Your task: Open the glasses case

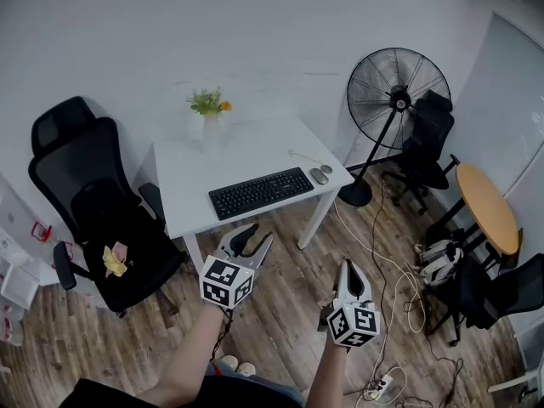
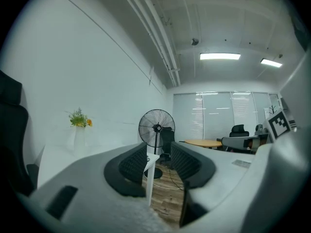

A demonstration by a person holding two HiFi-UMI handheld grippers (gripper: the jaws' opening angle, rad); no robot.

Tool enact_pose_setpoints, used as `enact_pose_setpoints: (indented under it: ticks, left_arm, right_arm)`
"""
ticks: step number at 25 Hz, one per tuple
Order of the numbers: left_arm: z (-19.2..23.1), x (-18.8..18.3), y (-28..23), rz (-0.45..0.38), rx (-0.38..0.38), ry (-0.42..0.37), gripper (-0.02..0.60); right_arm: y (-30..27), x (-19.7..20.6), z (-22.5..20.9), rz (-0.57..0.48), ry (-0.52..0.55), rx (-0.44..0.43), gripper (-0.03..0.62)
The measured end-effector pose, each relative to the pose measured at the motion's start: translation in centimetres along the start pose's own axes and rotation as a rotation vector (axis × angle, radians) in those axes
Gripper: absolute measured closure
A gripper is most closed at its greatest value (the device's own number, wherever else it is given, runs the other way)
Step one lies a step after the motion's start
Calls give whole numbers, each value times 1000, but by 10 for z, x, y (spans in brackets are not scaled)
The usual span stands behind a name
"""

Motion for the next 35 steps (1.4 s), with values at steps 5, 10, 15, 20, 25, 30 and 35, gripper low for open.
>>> enact_pose_setpoints:
  ticks: [5,10,15,20,25,30,35]
  left_arm:
    - [-4,17,-2,16,-12,-7,437]
    - [5,29,-21,25,-24,4,434]
    - [25,43,-64,22,-21,-3,434]
    - [61,55,-131,-3,-21,-7,430]
    - [118,73,-218,-11,-18,-1,426]
    - [173,94,-310,23,8,-5,426]
    - [215,109,-390,58,39,14,426]
  right_arm:
    - [-4,16,-17,13,-22,0,582]
    - [-23,30,-27,33,-27,-9,582]
    - [-62,45,-47,37,-19,-9,582]
    - [-123,65,-78,27,-7,5,580]
    - [-213,97,-113,31,2,31,582]
    - [-324,124,-139,30,-8,38,580]
    - [-416,144,-157,48,-19,44,582]
Point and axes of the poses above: the fingertips, and each gripper's own axes: y backward along the fingers, z to its left, x out of its underside, the point moved 3 cm from there along y, backward along the fingers, and after that the axes turned 14 degrees about -z, right-handed, at the moved point
